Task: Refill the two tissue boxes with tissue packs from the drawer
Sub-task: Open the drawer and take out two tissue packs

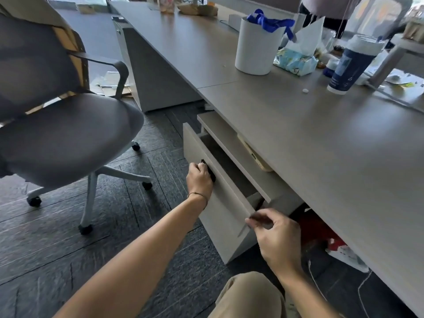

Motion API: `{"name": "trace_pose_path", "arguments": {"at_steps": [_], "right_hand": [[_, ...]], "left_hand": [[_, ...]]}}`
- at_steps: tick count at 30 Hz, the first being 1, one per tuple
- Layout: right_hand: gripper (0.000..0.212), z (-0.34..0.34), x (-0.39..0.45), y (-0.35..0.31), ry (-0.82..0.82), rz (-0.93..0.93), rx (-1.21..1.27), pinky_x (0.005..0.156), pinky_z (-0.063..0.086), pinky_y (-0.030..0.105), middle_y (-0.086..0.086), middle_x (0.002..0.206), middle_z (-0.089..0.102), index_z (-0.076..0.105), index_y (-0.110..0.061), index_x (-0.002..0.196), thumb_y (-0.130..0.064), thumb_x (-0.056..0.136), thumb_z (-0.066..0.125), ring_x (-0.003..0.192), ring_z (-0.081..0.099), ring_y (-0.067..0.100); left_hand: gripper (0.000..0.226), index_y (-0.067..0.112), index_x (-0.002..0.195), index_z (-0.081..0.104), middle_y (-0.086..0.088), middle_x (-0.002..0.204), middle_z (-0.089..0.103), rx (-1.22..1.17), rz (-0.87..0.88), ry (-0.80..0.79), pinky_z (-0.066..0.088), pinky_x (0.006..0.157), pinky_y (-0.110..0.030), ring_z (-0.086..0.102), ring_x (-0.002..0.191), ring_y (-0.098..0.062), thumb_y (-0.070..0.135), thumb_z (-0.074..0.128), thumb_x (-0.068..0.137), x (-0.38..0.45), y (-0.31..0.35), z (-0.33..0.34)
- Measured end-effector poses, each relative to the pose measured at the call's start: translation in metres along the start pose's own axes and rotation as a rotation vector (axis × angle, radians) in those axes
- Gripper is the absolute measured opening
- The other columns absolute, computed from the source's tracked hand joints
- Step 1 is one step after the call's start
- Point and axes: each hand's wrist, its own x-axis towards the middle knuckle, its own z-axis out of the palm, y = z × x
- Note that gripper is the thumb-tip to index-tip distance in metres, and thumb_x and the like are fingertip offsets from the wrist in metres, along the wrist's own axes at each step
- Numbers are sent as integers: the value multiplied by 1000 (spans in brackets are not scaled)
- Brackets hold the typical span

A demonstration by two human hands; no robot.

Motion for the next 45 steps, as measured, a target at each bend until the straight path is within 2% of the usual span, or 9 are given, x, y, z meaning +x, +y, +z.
{"name": "trace_pose_path", "arguments": {"at_steps": [6, 12, 21, 25, 29, 32, 34, 38, 45], "right_hand": [[16, 22, -28, -36, -223, -228, -16, 70, 52, 22, -18, 76, 67, 72, -26, 77, -19, 75, 86, 78, 64, 3], [15, 61, -65, -82, -366, -415, -37, 64, 48, 27, -10, 76, 63, 62, -21, 73, -24, 77, 76, 73, 56, 8], [7, 112, -116, -134, -520, -588, 64, 66, 39, 25, -6, 84, 64, 57, -21, 82, -26, 83, 62, 80, 54, 15], [7, 117, -121, -134, -491, -564, 84, 67, 37, 21, -9, 84, 66, 60, -21, 84, -26, 85, 65, 79, 54, 10], [18, 111, -115, -125, -478, -535, 69, 70, 46, 20, -12, 86, 67, 65, -23, 86, -40, 92, 66, 81, 57, 7], [27, 95, -92, -115, -407, -433, 82, 71, 45, 12, -15, 86, 67, 68, -24, 91, -51, 93, 62, 80, 59, 0], [16, 78, -70, -108, -322, -360, 79, 72, 44, 13, -14, 86, 66, 69, -24, 93, -40, 95, 64, 81, 59, 0], [7, 48, -27, -94, -174, -241, 42, 78, 53, 26, -8, 89, 69, 70, -21, 96, -20, 95, 63, 85, 63, 8], [22, 31, 8, -75, -207, -121, -76, 93, 54, 35, -4, 107, 70, 68, -21, 111, -11, 93, 60, 103, 63, 15]], "left_hand": [[30, 13, 74, 44, -5, 72, 51, -9, -13, 44, 40, 67, -40, 49, 72, -26, 26, 41, 101, -3, -27, -75], [33, -4, 93, 57, -13, 82, 59, 17, -17, 96, 43, 67, -38, 52, 74, -24, 22, 40, 103, -18, -45, -168], [33, 12, 78, 51, -12, 80, 59, 22, -47, 163, 46, 72, -44, 54, 76, -27, 39, 43, 97, -28, -72, -263], [36, 14, 76, 53, -16, 81, 61, 20, -64, 147, 50, 73, -54, 56, 75, -28, 46, 40, 83, -21, -79, -271], [33, 10, 82, 55, -18, 85, 60, -4, -148, 122, 42, 66, -39, 54, 71, -26, 32, 41, 101, -12, -81, -275], [23, 12, 100, 56, -24, 103, 64, -21, -253, 157, 54, 66, -41, 64, 83, -36, 28, 39, 97, -5, -68, -285], [27, 16, 116, 56, -18, 115, 63, 85, -162, 227, 54, 91, -49, 63, 105, -38, 24, 45, 92, -7, -41, -285], [29, 23, 110, 68, -4, 111, 64, 413, 348, 197, 45, 99, -39, 58, 107, -24, 17, 51, 87, -36, 22, -252], [49, 28, 115, 73, 0, 134, 65, 850, 940, -605, 45, 107, -40, 54, 131, -23, 11, 42, 81, -57, 18, -146]]}}
